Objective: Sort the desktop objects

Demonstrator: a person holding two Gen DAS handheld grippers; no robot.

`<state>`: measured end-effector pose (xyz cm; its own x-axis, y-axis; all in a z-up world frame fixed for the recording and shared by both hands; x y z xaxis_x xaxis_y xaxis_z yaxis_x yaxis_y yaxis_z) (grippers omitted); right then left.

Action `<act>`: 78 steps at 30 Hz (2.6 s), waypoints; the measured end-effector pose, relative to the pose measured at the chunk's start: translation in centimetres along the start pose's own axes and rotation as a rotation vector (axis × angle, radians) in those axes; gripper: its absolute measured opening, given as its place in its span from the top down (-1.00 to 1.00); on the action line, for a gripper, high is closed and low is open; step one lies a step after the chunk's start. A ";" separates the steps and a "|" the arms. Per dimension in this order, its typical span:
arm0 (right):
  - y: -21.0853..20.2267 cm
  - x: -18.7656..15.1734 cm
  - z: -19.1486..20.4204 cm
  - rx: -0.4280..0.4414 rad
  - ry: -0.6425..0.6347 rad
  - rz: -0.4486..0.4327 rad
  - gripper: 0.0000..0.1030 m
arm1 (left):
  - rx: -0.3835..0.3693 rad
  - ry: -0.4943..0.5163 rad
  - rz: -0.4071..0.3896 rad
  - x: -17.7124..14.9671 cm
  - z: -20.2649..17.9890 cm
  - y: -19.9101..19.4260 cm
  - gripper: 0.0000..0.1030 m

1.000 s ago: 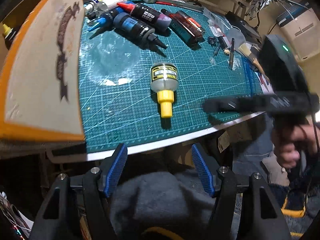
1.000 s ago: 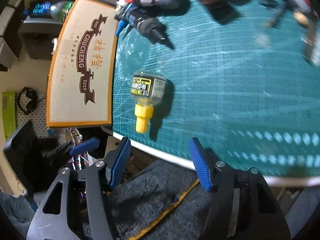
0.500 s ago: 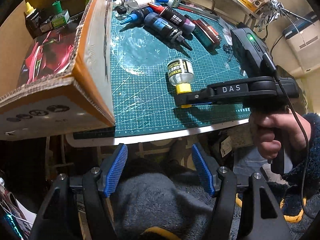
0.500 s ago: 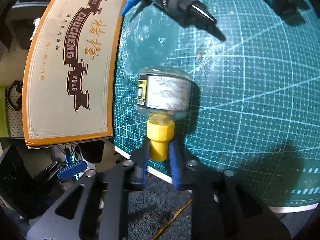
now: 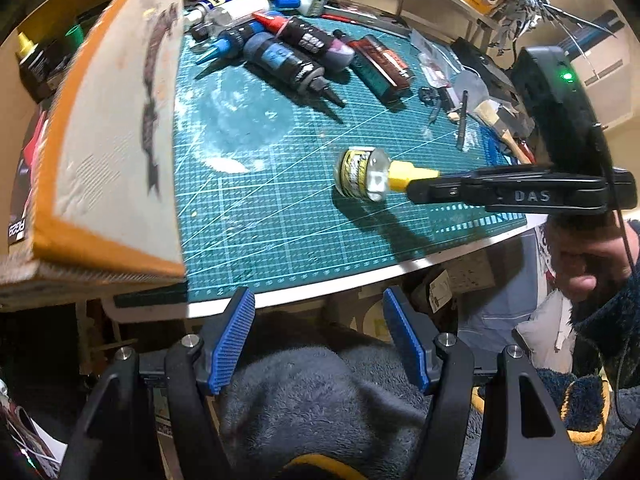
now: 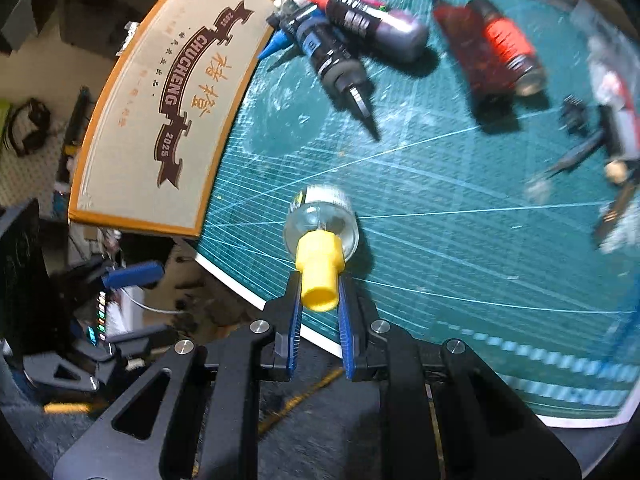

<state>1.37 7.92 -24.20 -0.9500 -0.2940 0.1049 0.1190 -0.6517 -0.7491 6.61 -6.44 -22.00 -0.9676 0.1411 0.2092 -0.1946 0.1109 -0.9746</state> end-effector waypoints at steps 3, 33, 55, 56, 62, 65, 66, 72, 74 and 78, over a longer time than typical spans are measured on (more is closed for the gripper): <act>-0.9 0.5 0.6 -0.061 -0.047 0.017 0.71 | -0.002 0.007 0.004 0.2 -0.6 -0.1 -0.30; -0.5 -1.1 -2.4 -0.059 -0.305 -0.030 0.38 | 0.041 -0.052 0.057 -1.2 -1.1 1.1 -0.30; -1.5 -0.4 -4.8 -0.032 -0.234 -0.001 0.72 | 0.027 -0.103 0.015 -0.8 -0.9 0.5 -0.30; -1.6 -0.6 -4.7 -0.034 -0.230 0.002 0.72 | 0.021 -0.101 0.001 -0.5 -1.2 0.4 -0.30; -4.0 -2.9 -6.3 -0.061 -0.167 -0.019 0.66 | 0.025 -0.067 -0.237 1.7 -5.1 -1.6 -0.30; -5.5 -4.4 -7.3 -0.063 -0.133 -0.035 0.57 | 0.057 -0.089 -0.319 3.2 -7.3 -1.1 -0.30; -6.0 -4.9 -7.6 -0.065 -0.128 -0.036 0.56 | 0.065 -0.108 -0.299 3.8 -7.9 -0.3 -0.30; -8.7 -7.2 -9.7 -0.047 -0.090 -0.059 0.56 | -0.002 -0.240 -0.125 6.0 -9.0 3.3 0.15; -9.4 -7.6 -10.5 -0.042 -0.087 -0.061 0.56 | 0.023 -0.257 -0.126 6.2 -8.9 3.6 0.47; -10.1 -7.9 -11.7 -0.024 -0.085 -0.070 0.56 | 0.041 -0.291 -0.117 6.3 -8.4 3.8 0.53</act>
<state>4.29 25.07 -25.12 -0.9279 -0.3067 0.2119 0.0449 -0.6562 -0.7533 1.12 3.18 -23.75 -0.9426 -0.1586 0.2939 -0.3076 0.0696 -0.9490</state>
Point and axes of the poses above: each gripper's, at about its wrist camera, not at the fingertips, and y roughly the way its jaws point, z to its left, x to its top, the point moved 2 cm from there along y, roughly the way its jaws point, and after that the axes turned 14 degrees about x, right-handed, at the moved point
